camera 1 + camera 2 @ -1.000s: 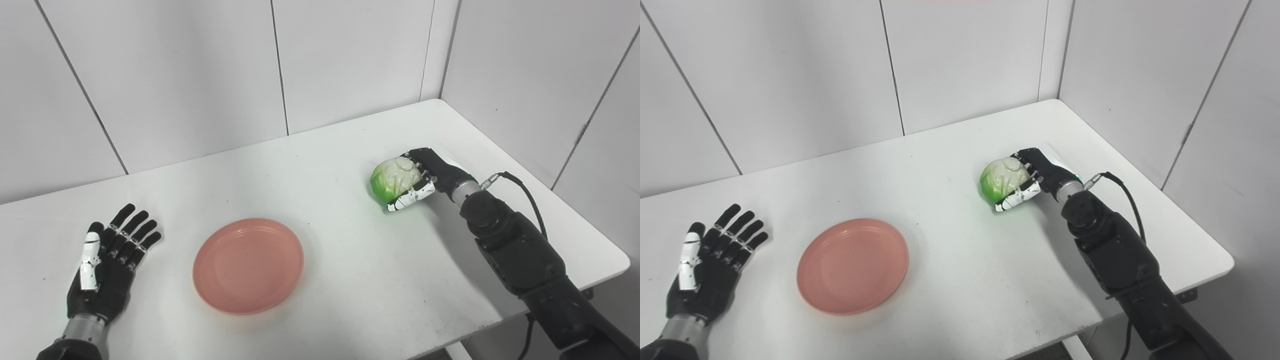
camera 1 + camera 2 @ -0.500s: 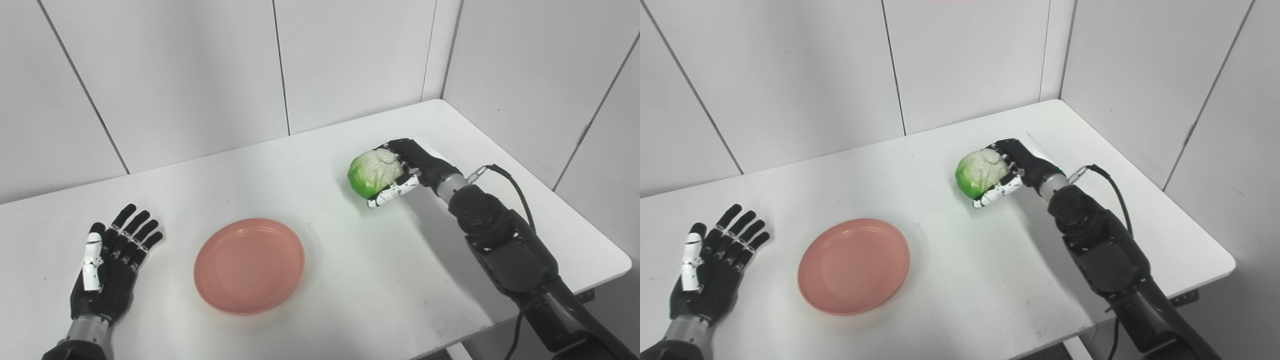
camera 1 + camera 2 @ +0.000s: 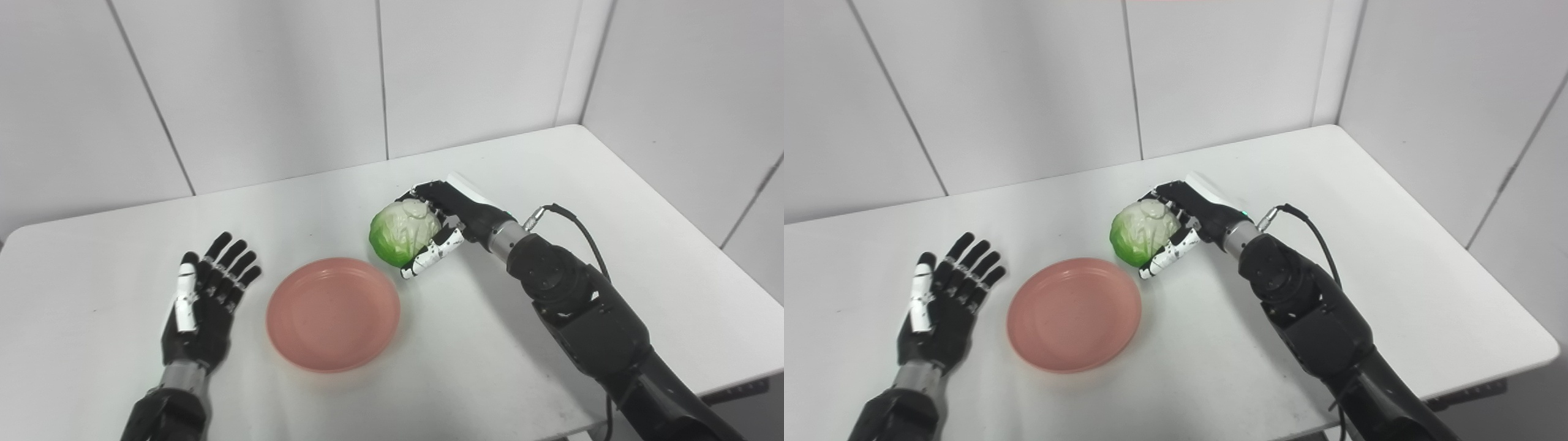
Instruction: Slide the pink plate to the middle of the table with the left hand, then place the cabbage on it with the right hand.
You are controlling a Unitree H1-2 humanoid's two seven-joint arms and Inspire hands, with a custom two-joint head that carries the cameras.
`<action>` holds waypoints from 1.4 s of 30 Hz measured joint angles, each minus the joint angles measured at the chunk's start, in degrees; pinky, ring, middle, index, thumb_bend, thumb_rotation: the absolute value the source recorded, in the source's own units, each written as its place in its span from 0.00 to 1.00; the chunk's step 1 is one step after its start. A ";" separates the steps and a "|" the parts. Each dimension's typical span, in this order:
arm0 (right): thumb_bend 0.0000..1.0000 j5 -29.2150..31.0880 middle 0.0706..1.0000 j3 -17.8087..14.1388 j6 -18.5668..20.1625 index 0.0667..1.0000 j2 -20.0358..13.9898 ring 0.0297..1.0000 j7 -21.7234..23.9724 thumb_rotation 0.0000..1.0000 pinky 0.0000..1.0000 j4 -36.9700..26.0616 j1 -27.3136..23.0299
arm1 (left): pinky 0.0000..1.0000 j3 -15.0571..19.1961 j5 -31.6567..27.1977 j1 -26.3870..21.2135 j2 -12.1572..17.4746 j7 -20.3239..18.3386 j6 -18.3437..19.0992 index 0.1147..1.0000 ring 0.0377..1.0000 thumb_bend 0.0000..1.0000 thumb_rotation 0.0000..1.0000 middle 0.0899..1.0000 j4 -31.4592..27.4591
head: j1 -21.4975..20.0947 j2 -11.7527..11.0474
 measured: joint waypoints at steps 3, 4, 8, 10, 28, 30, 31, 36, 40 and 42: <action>0.53 -0.51 0.43 1.45 -0.22 0.47 1.35 0.45 0.45 0.00 0.41 0.03 -1.16 | 0.87 -0.42 0.89 0.19 -0.97 1.72 1.07 0.84 0.86 0.47 0.99 0.86 -1.34 | 1.41 0.18; 0.53 -0.58 0.43 1.98 -0.67 0.47 1.92 0.45 0.51 0.00 0.41 0.18 -1.50 | 0.87 -0.54 0.97 0.21 -1.47 2.07 1.50 0.84 0.86 0.47 1.00 0.86 -1.61 | 2.55 0.35; 0.53 -1.70 0.42 4.44 -2.76 0.47 3.25 0.43 0.76 0.00 0.39 1.30 -2.38 | 0.89 -1.40 2.03 0.31 -2.80 3.73 2.30 0.86 0.88 0.44 1.00 0.87 -2.59 | 5.37 0.88; 0.53 -1.84 0.41 5.07 -2.94 0.47 3.94 0.42 0.84 0.00 0.38 2.28 -2.54 | 0.90 -1.65 2.12 0.33 -3.36 4.20 2.41 0.86 0.88 0.44 1.00 0.88 -2.73 | 6.60 1.14; 0.53 -2.18 0.42 8.72 -10.32 0.48 6.77 0.42 2.95 0.00 0.40 7.08 -2.72 | 0.89 -2.41 3.39 -0.02 -5.52 5.79 2.41 0.85 0.88 0.44 1.00 0.87 -2.72 | 11.17 3.08; 0.53 -3.32 0.41 8.98 -10.87 0.48 6.74 0.42 2.94 0.00 0.40 7.25 -2.72 | 0.89 -2.52 3.44 -0.02 -5.68 5.82 2.41 0.85 0.88 0.44 1.00 0.87 -2.72 | 11.26 3.25; 0.53 -3.90 0.41 9.11 -11.31 0.48 6.73 0.41 2.93 0.00 0.39 7.38 -2.72 | 0.89 -2.60 3.54 -0.02 -5.72 5.82 2.41 0.85 0.88 0.45 1.00 0.87 -2.73 | 11.26 3.25; 0.52 -6.32 0.41 9.37 -12.19 0.49 6.73 0.41 2.78 0.00 0.38 8.56 -2.71 | 0.89 -2.71 4.46 0.02 -5.99 6.54 2.55 0.85 0.87 0.45 1.00 0.87 -3.17 | 11.44 3.87; 0.52 -7.72 0.40 9.43 -13.83 0.49 6.76 0.40 2.02 0.00 0.37 9.08 -2.63 | 0.89 -2.72 4.48 0.02 -6.04 6.62 2.56 0.84 0.87 0.45 1.00 0.86 -3.20 | 11.61 4.13; 0.52 -8.92 0.38 9.94 -14.99 0.49 6.78 0.37 1.14 0.00 0.35 9.48 -2.55 | 0.88 -2.71 4.48 0.02 -6.10 6.79 2.57 0.84 0.87 0.45 1.00 0.86 -3.25 | 11.70 4.31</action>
